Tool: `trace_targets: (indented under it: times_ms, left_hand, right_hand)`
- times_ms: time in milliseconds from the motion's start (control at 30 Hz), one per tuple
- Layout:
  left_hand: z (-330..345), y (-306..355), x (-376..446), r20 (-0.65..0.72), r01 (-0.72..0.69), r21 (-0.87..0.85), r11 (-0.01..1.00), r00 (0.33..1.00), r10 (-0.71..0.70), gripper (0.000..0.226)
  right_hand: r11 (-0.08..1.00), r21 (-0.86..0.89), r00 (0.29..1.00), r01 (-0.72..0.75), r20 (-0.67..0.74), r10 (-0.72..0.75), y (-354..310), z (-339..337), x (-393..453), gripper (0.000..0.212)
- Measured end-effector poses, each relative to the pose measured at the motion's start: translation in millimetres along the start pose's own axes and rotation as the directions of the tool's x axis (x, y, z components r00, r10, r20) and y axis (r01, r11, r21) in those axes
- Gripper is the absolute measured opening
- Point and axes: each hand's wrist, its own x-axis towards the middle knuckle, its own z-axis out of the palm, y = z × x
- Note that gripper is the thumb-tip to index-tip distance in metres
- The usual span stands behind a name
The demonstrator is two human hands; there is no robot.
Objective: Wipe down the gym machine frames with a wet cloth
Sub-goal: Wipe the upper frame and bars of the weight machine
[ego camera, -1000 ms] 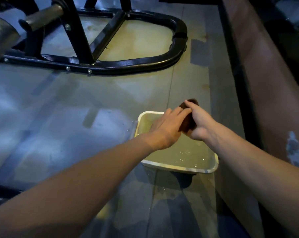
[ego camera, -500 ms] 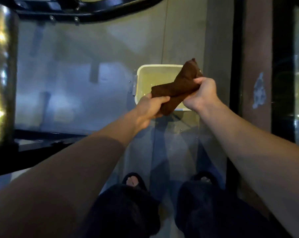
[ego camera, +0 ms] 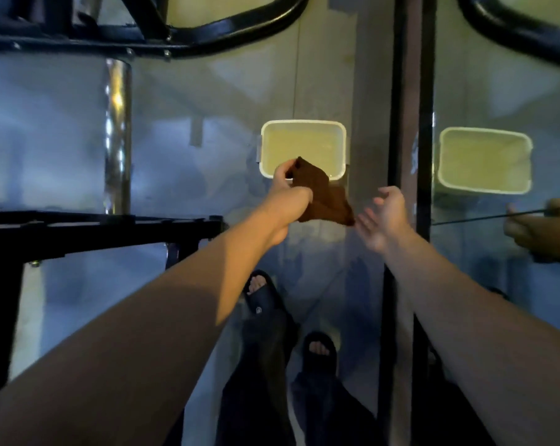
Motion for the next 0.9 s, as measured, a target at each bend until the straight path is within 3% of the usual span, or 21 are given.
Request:
trace_targets:
  times_ms: [133, 233, 333, 500, 633, 800, 900]
  left_hand:
    - [-19.9, -0.4, -70.9, 0.022, -0.002, 0.055, 0.998, 1.000, 0.001, 0.092]
    - [-39.3, -16.9, -127.4, -0.045, 0.033, 0.084, 0.996, 0.999, -0.030, 0.072]
    - [-60.8, -32.5, -184.9, -0.136, 0.065, 0.058, 0.996, 0.989, -0.057, 0.044]
    - [-100.8, -35.1, -280.8, -0.145, 0.041, 0.005, 0.999, 0.989, -0.040, 0.046]
    - [-139.0, -39.8, -359.5, -0.122, -0.026, 0.052, 0.998, 0.992, 0.032, 0.049]
    - [-198.6, -57.8, -461.1, -0.157, -0.049, -0.099, 0.994, 0.987, 0.033, 0.038]
    - [-240.0, -82.7, -515.2, -0.264, -0.019, -0.112, 0.993, 0.965, -0.012, 0.023]
  right_hand:
    - [0.952, -0.281, 0.973, 0.125, 0.220, -0.063, 9.3, 7.7, -48.1, 0.023]
    - [0.951, -0.282, 0.910, 0.129, 0.414, 0.000, 24.3, 15.1, -88.3, 0.033]
    - [0.858, -0.455, 0.897, 0.236, 0.441, -0.013, 40.6, 24.4, -146.2, 0.031]
    - [0.612, -0.694, 0.835, 0.379, 0.541, 0.097, 66.4, 36.2, -235.1, 0.051]
    - [0.501, -0.763, 0.785, 0.408, 0.573, 0.234, 72.7, 44.0, -295.7, 0.056]
    - [0.451, -0.723, 0.562, 0.523, 0.690, 0.455, 105.2, 65.2, -382.0, 0.027]
    - [0.279, -0.649, 0.492, 0.707, 0.736, 0.464, 134.3, 90.8, -435.8, 0.023]
